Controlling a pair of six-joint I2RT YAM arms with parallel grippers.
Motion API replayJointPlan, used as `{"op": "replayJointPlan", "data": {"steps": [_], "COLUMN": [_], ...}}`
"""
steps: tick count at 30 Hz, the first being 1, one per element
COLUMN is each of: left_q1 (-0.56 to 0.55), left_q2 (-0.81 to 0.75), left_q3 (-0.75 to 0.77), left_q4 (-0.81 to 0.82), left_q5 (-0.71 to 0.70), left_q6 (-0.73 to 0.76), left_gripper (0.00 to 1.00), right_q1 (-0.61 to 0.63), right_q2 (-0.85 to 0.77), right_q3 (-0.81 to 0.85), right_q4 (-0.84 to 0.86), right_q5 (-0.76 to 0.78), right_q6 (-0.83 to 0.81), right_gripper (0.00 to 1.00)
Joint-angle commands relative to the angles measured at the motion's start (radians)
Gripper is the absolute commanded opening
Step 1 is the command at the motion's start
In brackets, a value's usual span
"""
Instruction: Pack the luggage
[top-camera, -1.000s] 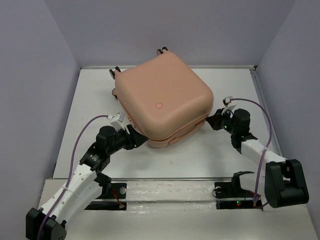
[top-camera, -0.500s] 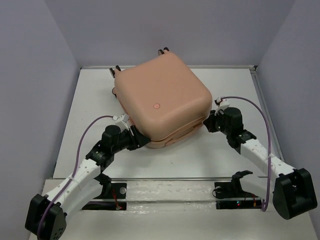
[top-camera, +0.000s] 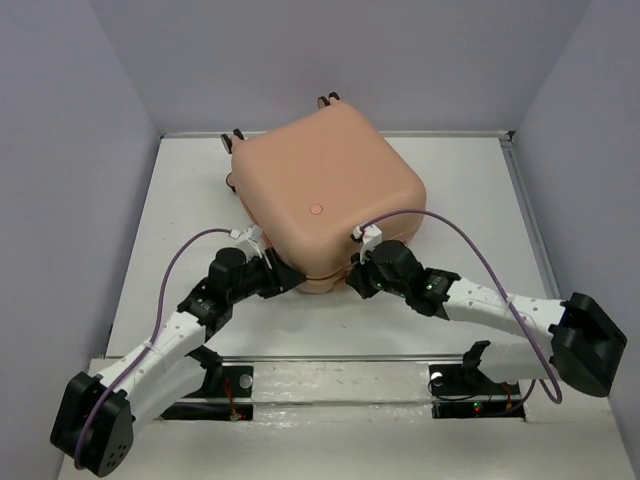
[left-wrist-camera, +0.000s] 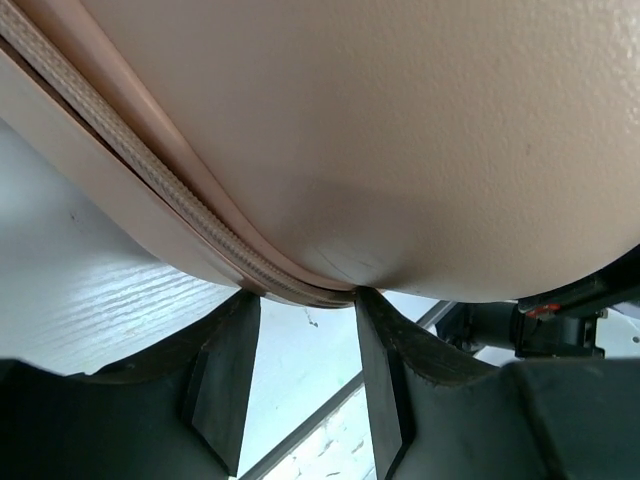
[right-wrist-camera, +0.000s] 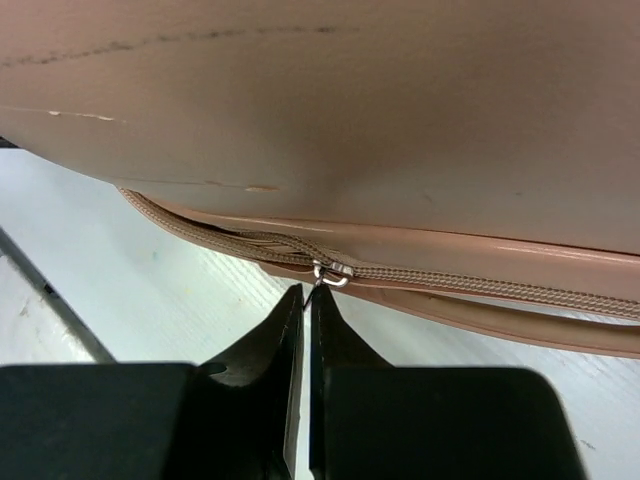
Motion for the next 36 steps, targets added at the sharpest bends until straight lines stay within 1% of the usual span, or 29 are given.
{"op": "replayJointPlan", "data": {"steps": [1, 2, 4, 5, 6, 7, 8, 9, 12, 14, 15, 17, 18, 19, 22, 23, 24, 25, 26, 27, 28, 30, 31, 32, 34, 35, 36], "left_q1": [-0.021, -0.024, -0.027, -0.03, -0.031, -0.032, -0.032, -0.034, -0.035, -0.035, -0.035, -0.035, -0.035, -0.035, -0.024, -0.009, 0.003, 0.018, 0.054, 0.072, 0.09, 0.127, 0.164, 0.186, 0.239, 0.256, 0.273], "left_q2": [0.033, 0.038, 0.047, 0.05, 0.053, 0.056, 0.058, 0.058, 0.061, 0.061, 0.059, 0.027, 0.012, -0.029, -0.085, -0.103, -0.105, -0.102, -0.078, -0.061, -0.021, 0.024, 0.047, 0.083, 0.107, 0.128, 0.14], "left_q3": [0.034, 0.037, 0.042, 0.046, 0.051, 0.062, 0.065, 0.075, 0.086, 0.091, 0.092, 0.103, 0.109, 0.137, 0.2, 0.251, 0.281, 0.308, 0.366, 0.394, 0.445, 0.486, 0.522, 0.534, 0.548, 0.556, 0.56], "left_q4": [0.169, 0.176, 0.18, 0.18, 0.18, 0.179, 0.177, 0.171, 0.165, 0.165, 0.157, 0.134, 0.114, 0.05, -0.12, -0.177, -0.177, -0.227, -0.235, -0.236, -0.229, -0.211, -0.199, -0.191, -0.147, -0.137, -0.13], "left_q5": [-0.067, -0.067, -0.07, -0.07, -0.07, -0.069, -0.067, -0.064, -0.07, -0.069, -0.07, -0.081, -0.089, -0.125, -0.227, -0.265, -0.265, -0.274, -0.267, -0.241, -0.23, -0.21, -0.183, -0.17, -0.155, -0.15, -0.144], "left_q6": [-0.015, -0.017, -0.019, -0.02, -0.017, -0.014, -0.014, -0.008, -0.002, -0.003, -0.003, 0.008, 0.017, 0.049, 0.113, 0.151, 0.167, 0.181, 0.192, 0.204, 0.207, 0.209, 0.207, 0.205, 0.186, 0.178, 0.172], "left_gripper": [0.52, 0.52, 0.52, 0.52, 0.52, 0.52, 0.52, 0.52, 0.52, 0.52, 0.52, 0.52, 0.52, 0.52, 0.61, 0.68, 0.72, 0.75, 0.81, 0.83, 0.84, 0.85, 0.86, 0.86, 0.87, 0.89, 0.89], "right_q1": [0.286, 0.316, 0.376, 0.407, 0.468, 0.494, 0.516, 0.551, 0.575, 0.576, 0.576, 0.576, 0.576, 0.576, 0.553, 0.527, 0.526, 0.49, 0.47, 0.444, 0.389, 0.362, 0.362, 0.362, 0.362, 0.353, 0.343], "right_q2": [0.157, 0.192, 0.286, 0.287, 0.331, 0.345, 0.353, 0.359, 0.344, 0.309, 0.293, 0.244, 0.223, 0.172, 0.073, -0.005, -0.047, -0.085, -0.154, -0.178, -0.196, -0.213, -0.212, -0.205, -0.175, -0.158, -0.14], "right_q3": [0.128, 0.151, 0.208, 0.242, 0.277, 0.338, 0.363, 0.385, 0.412, 0.393, 0.358, 0.331, 0.313, 0.266, 0.158, 0.13, 0.103, 0.077, 0.028, 0.006, -0.037, -0.074, -0.084, -0.098, -0.1, -0.092, -0.086], "right_q4": [0.168, 0.211, 0.237, 0.242, 0.243, 0.242, 0.242, 0.236, 0.228, 0.223, 0.217, 0.156, 0.136, 0.1, 0.047, 0.02, 0.009, 0.001, -0.02, -0.037, -0.054, -0.05, -0.045, -0.044, -0.03, -0.013, -0.013], "right_q5": [-0.109, -0.078, -0.034, -0.003, 0.019, 0.061, 0.077, 0.08, 0.112, 0.143, 0.172, 0.256, 0.281, 0.318, 0.393, 0.44, 0.457, 0.473, 0.496, 0.511, 0.523, 0.533, 0.56, 0.618, 0.66, 0.701, 0.718], "right_q6": [0.118, 0.121, 0.124, 0.118, 0.108, 0.08, 0.072, 0.06, 0.06, 0.074, 0.081, 0.103, 0.114, 0.143, 0.187, 0.213, 0.23, 0.244, 0.279, 0.308, 0.389, 0.475, 0.514, 0.596, 0.67, 0.734, 0.761], "right_gripper": [0.07, 0.07, 0.07, 0.07, 0.07, 0.07, 0.07, 0.07, 0.07, 0.07, 0.07, 0.07, 0.07, 0.07, 0.07, 0.07, 0.07, 0.07, 0.1, 0.29, 0.39, 0.6, 0.74, 0.8, 0.82, 0.86, 0.88]}}
